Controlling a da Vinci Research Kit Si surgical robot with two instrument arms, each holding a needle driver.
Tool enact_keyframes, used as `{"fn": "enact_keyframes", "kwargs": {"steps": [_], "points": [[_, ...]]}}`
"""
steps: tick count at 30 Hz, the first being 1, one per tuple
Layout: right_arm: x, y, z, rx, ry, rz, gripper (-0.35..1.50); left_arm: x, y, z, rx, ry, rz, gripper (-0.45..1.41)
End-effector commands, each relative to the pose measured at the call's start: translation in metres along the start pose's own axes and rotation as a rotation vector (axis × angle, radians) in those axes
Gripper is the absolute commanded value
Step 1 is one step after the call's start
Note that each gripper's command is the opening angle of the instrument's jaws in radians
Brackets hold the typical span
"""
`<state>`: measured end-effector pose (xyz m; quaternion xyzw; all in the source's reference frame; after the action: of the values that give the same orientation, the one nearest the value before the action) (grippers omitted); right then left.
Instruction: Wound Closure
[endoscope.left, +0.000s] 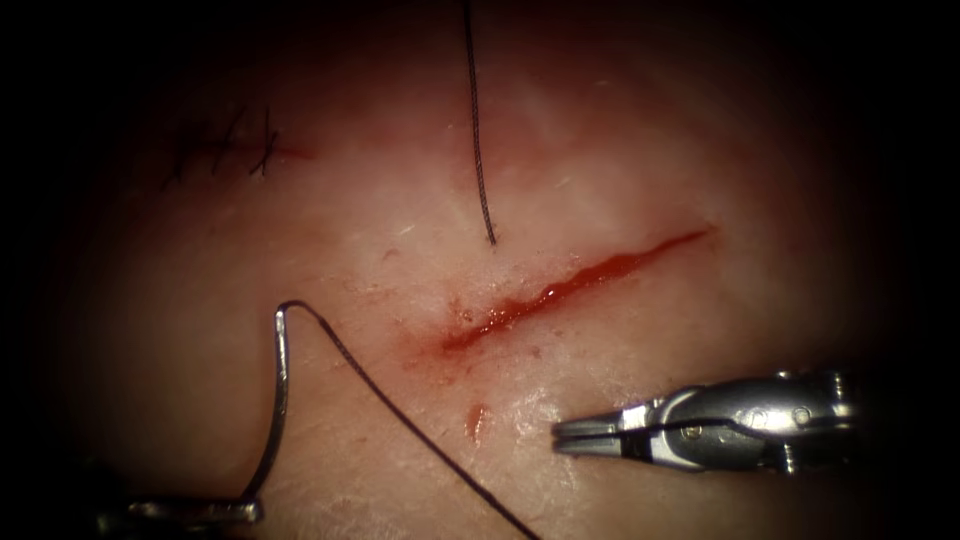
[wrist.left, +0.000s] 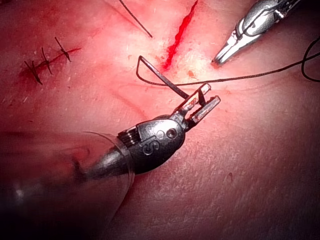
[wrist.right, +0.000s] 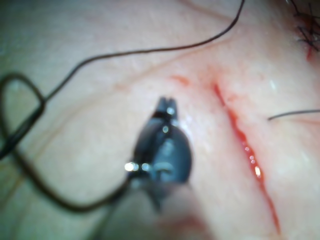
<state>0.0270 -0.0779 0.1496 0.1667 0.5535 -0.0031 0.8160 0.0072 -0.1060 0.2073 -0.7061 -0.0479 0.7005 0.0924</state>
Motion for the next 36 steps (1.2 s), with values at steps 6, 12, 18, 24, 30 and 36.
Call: {"fn": "enact_keyframes", "kwargs": {"steps": [6,12,18,24,30,36], "points": [[0.0,-0.002,0.0004,0.042,0.0,0.012,-0.35,-0.0007,0.001,0.0007,0.0,0.002,-0.005,-0.45],[0.0001,-0.0022,0.0001,0.064,-0.003,0.011,-0.35,-0.0007,0.0009,0.0008,0.0,0.002,-0.005,-0.45],[0.0002,-0.0027,-0.0005,0.09,-0.004,0.019,-0.35,-0.0007,0.0009,0.0008,0.0,0.002,-0.005,-0.45],[0.0006,-0.0035,-0.0013,0.14,-0.003,0.039,-0.35,-0.0007,0.0009,0.0007,0.0,0.002,-0.005,-0.45],[0.0011,-0.0042,-0.0019,0.161,-0.009,0.053,-0.35,-0.0007,0.0009,0.0007,0.0,0.001,-0.005,-0.45],[0.0014,-0.0046,-0.0031,0.169,-0.011,0.054,-0.35,-0.0007,0.0009,0.0007,0.0,0.001,-0.005,-0.45]]}}
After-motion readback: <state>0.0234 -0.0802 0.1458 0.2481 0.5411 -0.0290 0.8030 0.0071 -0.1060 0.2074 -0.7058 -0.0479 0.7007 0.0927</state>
